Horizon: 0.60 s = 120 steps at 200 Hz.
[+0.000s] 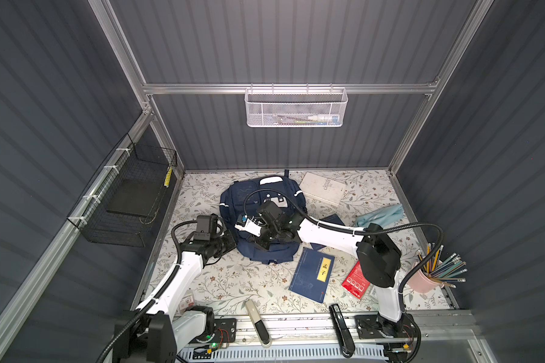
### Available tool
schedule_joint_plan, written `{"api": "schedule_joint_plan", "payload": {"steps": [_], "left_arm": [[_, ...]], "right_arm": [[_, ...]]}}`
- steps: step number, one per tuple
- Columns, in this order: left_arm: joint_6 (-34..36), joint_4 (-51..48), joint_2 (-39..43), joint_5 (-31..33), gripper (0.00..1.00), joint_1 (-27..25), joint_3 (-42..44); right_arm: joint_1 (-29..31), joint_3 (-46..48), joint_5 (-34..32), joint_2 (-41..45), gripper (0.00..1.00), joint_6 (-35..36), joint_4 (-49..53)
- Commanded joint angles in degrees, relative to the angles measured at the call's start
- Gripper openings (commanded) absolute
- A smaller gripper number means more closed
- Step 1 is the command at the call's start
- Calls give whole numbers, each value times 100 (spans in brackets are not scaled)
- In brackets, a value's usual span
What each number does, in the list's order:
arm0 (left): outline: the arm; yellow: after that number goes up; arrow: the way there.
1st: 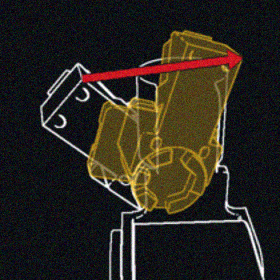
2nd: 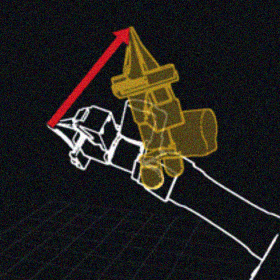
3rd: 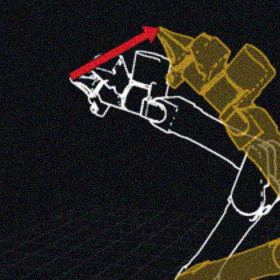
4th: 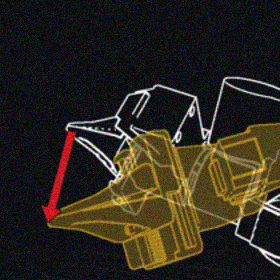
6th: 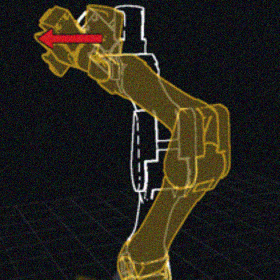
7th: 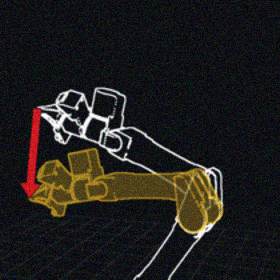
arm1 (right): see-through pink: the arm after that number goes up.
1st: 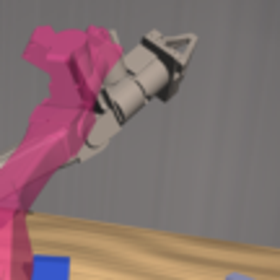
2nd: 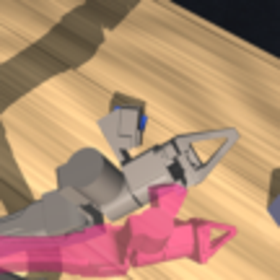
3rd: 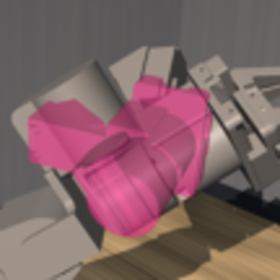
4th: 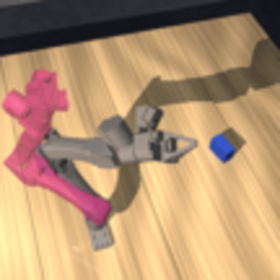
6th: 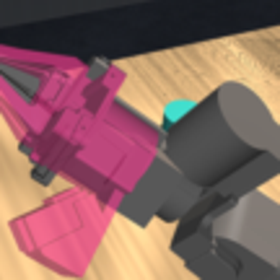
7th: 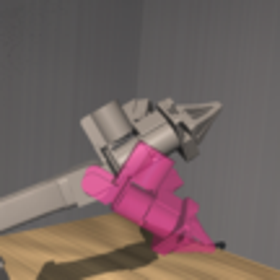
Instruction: Pack the student bag
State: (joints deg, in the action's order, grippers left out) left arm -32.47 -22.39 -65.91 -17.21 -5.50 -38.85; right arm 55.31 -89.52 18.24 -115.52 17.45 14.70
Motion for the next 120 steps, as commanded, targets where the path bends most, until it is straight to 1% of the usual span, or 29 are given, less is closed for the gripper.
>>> {"api": "schedule_joint_plan", "payload": {"steps": [1,15,18,35,41,52,58,61,66,70,73,80,87,96,103,120], "left_arm": [[227,756,-476,663,0,604,-306],[108,957,-700,590,0,620,-466],[80,994,-727,565,0,620,-478],[-57,1151,-672,409,0,613,-501],[-7,1094,-614,495,0,611,-498],[157,818,-569,944,0,631,-549],[234,667,-604,963,0,710,-628],[275,597,-619,888,0,744,-656],[271,624,-593,747,0,746,-652],[180,717,-553,566,0,743,-609],[91,825,-509,430,0,717,-546],[-216,1074,-384,101,0,590,-410],[-411,1169,-265,37,0,328,-344],[-481,953,-135,338,0,-160,-404],[-526,796,-26,477,0,-412,-432],[-804,866,271,337,0,-514,-228]], "right_arm": [[-5,288,218,325,0,416,859],[6,346,162,373,0,471,851],[5,353,-44,373,0,470,847],[6,359,-466,356,0,368,789],[6,332,-518,355,0,368,794],[2,304,-551,383,0,318,794],[-3,318,-567,396,0,214,785],[-9,320,-563,397,6,170,710],[-12,311,-569,374,27,81,562],[-3,277,-595,331,39,-16,500],[-3,239,-604,295,45,-95,454],[-3,97,-550,179,54,-314,424],[6,-114,-524,27,59,-545,458],[13,-428,-557,-195,63,-789,536],[12,-601,-611,-361,64,-890,562],[15,-794,-613,-628,65,-951,498]]}}
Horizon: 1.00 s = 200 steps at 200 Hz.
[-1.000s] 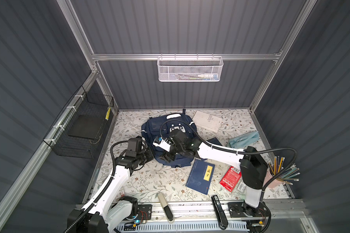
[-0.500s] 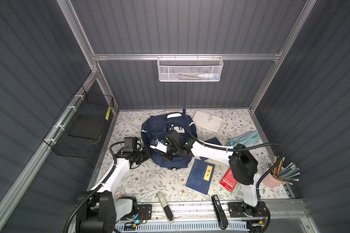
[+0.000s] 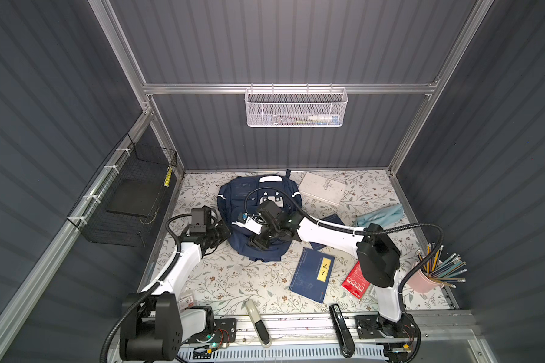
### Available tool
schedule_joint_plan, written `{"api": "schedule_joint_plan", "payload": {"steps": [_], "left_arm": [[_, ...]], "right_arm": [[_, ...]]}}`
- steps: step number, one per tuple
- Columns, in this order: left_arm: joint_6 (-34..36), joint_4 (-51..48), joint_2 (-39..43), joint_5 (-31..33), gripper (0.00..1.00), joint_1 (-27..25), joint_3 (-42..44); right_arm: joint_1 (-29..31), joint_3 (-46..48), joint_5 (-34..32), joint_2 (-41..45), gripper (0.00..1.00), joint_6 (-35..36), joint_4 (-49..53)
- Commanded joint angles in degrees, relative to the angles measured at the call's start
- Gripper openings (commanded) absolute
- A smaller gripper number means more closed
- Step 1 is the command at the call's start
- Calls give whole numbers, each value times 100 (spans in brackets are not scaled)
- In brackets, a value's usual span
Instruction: Pack the student bag
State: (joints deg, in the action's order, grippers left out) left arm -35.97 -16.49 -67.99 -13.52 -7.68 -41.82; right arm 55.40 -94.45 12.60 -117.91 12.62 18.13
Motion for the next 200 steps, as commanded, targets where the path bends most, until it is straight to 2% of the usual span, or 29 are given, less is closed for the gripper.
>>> {"api": "schedule_joint_plan", "payload": {"steps": [1,29,40,49,59,65,70,82,98,122,139,157,169,200], "left_arm": [[-468,277,488,-39,0,-295,82],[-526,125,748,-196,0,-322,178],[-528,118,838,-209,0,-326,238],[-474,77,877,-130,0,-322,253],[-412,-21,852,-23,0,-317,236],[-343,-42,805,29,0,-313,216],[-258,-82,756,137,0,-315,196],[-41,-159,558,478,0,-301,114],[212,-136,137,850,0,-172,35],[320,255,-496,651,0,419,4],[439,318,-791,762,0,750,-223],[548,267,-953,1001,0,777,-581],[612,201,-1043,1149,4,777,-845],[881,70,-1442,1722,6,811,-1418]], "right_arm": [[6,-305,-39,-404,65,-474,146],[4,-281,528,-470,67,-695,-229],[0,-326,605,-508,63,-718,-246],[-2,-458,603,-584,51,-659,-33],[-18,-518,516,-610,24,-628,175],[-31,-452,441,-578,13,-627,215],[-37,-365,394,-517,7,-609,220],[-29,-62,362,-312,0,-521,149],[-29,298,408,-27,0,-392,-3],[-27,447,469,160,0,-145,79],[-12,457,604,239,0,-1,193],[14,613,929,368,0,213,159],[15,678,949,429,0,329,209],[15,895,965,629,0,603,304]]}}
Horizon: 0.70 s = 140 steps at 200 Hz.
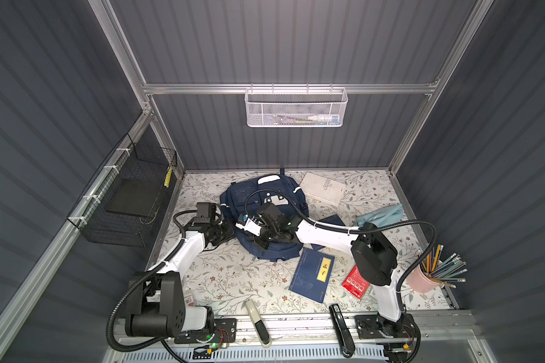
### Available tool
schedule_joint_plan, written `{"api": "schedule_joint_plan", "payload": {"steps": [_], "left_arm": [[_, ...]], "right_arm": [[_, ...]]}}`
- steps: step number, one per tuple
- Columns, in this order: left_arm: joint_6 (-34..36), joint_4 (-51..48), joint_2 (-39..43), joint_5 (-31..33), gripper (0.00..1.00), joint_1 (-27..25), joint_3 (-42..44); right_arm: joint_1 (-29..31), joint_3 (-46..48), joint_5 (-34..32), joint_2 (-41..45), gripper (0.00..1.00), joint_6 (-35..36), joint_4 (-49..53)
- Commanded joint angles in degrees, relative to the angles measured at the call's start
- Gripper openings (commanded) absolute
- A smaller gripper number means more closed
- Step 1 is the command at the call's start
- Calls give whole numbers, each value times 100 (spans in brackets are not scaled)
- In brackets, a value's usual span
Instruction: Pack the student bag
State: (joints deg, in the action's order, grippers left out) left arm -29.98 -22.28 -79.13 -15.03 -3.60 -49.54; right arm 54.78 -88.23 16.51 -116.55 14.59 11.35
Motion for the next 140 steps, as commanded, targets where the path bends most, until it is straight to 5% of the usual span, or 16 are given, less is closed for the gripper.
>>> {"api": "schedule_joint_plan", "payload": {"steps": [1,140], "left_arm": [[295,648,-346,1890,6,403,-663],[484,986,-1167,1954,29,888,-1139]], "right_arm": [[76,280,578,498,0,410,982],[76,314,724,578,0,590,869]]}}
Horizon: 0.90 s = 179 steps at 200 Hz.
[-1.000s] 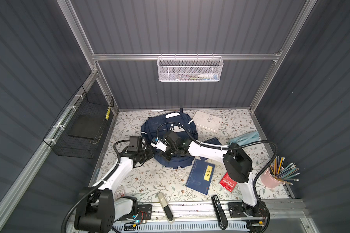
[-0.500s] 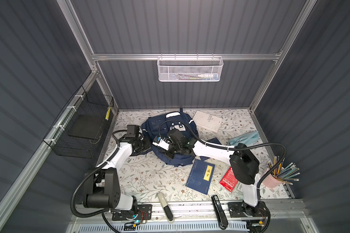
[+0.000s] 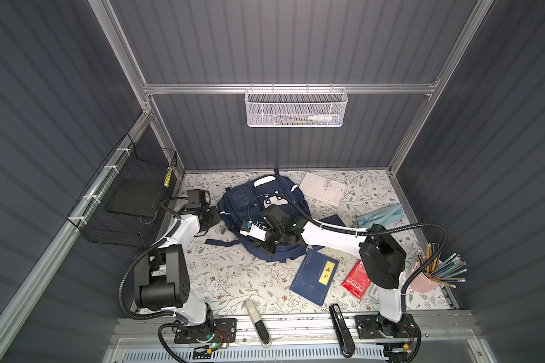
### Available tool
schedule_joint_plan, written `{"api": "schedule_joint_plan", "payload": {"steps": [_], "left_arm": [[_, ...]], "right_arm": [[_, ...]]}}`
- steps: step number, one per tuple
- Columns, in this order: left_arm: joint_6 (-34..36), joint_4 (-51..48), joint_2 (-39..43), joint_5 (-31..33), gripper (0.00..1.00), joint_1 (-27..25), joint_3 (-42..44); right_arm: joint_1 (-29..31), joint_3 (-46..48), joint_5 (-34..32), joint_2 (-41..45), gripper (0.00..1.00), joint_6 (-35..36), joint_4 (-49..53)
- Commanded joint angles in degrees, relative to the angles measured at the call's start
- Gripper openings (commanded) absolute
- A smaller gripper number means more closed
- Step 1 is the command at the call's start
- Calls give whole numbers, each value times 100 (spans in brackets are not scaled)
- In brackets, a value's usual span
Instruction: Pack the student bag
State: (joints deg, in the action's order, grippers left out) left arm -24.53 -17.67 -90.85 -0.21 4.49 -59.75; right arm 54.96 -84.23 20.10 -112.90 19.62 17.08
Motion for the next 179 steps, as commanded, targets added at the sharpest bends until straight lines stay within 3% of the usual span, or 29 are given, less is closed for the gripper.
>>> {"api": "schedule_joint_plan", "payload": {"steps": [1,28,36,49,66,85,112,140,179], "left_arm": [[-60,526,10,462,29,79,-117],[-231,579,368,40,36,69,137],[-280,598,522,-162,42,63,238],[-331,535,766,-484,53,-2,374],[-328,281,1161,-492,62,-362,522],[-315,-32,1634,-265,77,-1182,595],[-539,-396,2205,-77,90,-2638,633],[-775,-71,2159,-570,89,-3828,937],[-719,183,1493,-985,89,-5264,838]], "right_arm": [[59,-94,364,210,0,87,296],[54,-156,-203,104,3,-236,-94],[50,-147,-426,79,13,-380,-311],[50,-209,-690,34,39,-579,-538],[24,-259,-1170,126,56,-954,-623],[-46,103,-1522,618,70,-1560,-735],[-150,1005,-2183,1703,77,-2754,-287],[-540,2453,-2248,2964,83,-4363,200],[-784,3691,-2326,4096,87,-5461,1425]]}}
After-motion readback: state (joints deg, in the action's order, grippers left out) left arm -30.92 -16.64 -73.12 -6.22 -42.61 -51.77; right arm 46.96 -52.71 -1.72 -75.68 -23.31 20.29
